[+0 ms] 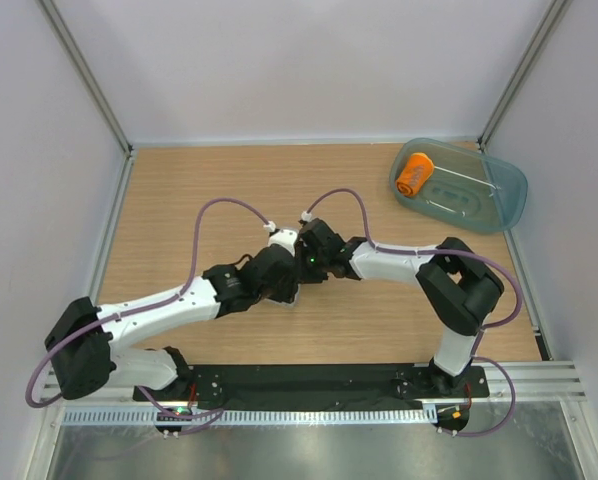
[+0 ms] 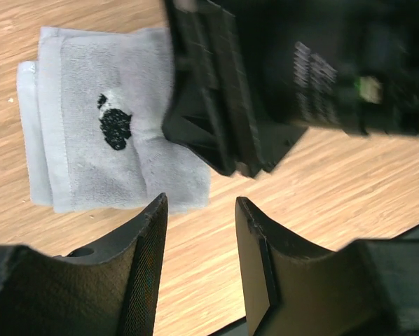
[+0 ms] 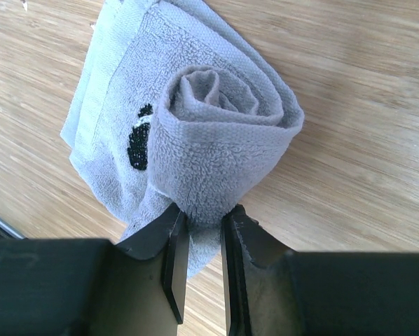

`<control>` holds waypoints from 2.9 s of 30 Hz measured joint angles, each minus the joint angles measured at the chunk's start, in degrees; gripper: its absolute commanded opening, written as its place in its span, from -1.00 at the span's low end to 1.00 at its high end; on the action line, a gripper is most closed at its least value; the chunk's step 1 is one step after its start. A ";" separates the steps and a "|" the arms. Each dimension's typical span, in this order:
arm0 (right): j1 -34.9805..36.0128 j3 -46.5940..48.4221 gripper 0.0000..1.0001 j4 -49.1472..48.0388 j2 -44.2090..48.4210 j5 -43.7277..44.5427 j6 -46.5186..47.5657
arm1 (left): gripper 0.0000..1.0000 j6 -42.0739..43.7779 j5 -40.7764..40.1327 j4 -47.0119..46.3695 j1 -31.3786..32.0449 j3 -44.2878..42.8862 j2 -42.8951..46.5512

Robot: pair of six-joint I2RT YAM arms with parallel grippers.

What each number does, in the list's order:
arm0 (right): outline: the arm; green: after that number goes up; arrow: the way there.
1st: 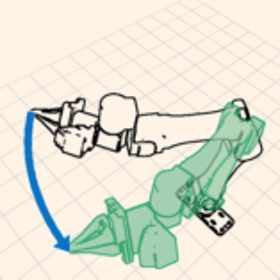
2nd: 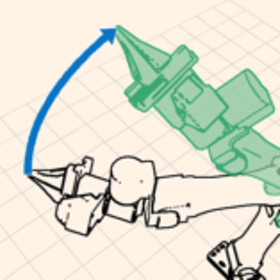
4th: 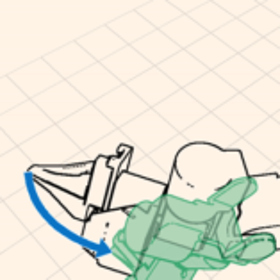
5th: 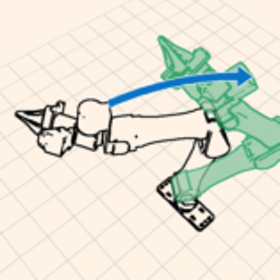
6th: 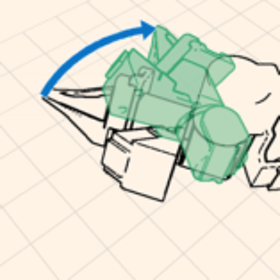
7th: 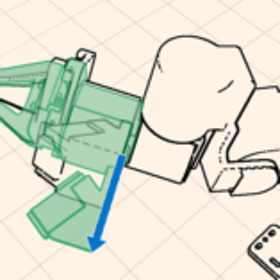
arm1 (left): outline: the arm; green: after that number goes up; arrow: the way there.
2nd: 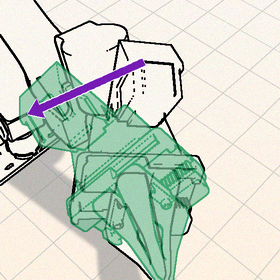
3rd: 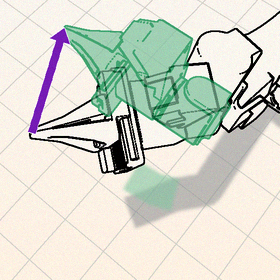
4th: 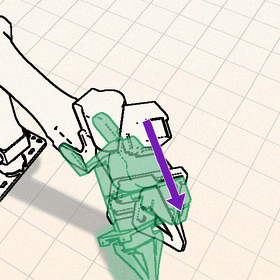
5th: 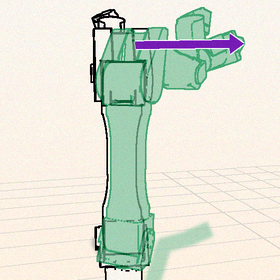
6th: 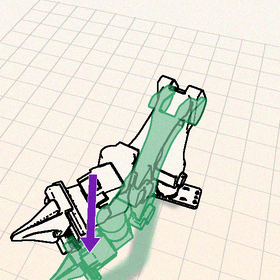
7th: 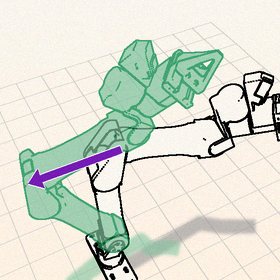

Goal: Roll the towels
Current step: Roll the towel

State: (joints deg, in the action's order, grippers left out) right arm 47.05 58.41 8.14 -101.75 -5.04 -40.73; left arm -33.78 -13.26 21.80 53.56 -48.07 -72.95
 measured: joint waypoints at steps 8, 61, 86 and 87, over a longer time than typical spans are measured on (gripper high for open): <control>0.11 1.92 -0.60 2.67 -0.68 -0.02 0.22 | -0.18 2.21 -10.49 -2.05 9.03 0.79 -2.71; -5.49 14.75 -0.01 22.58 -1.38 -0.20 8.98 | -0.92 -10.86 -27.23 -10.36 13.86 4.68 -17.20; -4.76 11.10 -0.35 12.33 -6.64 -10.36 4.55 | -0.93 -6.01 -18.25 -6.21 12.20 7.58 -8.83; -4.85 11.13 -0.35 12.20 -6.64 -10.29 4.57 | -0.93 -6.01 -17.53 -6.27 11.85 7.67 -8.28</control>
State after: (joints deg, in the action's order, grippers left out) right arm 42.19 69.54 20.34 -108.40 -15.33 -36.16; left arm -39.79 -30.79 15.53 65.41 -40.40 -81.23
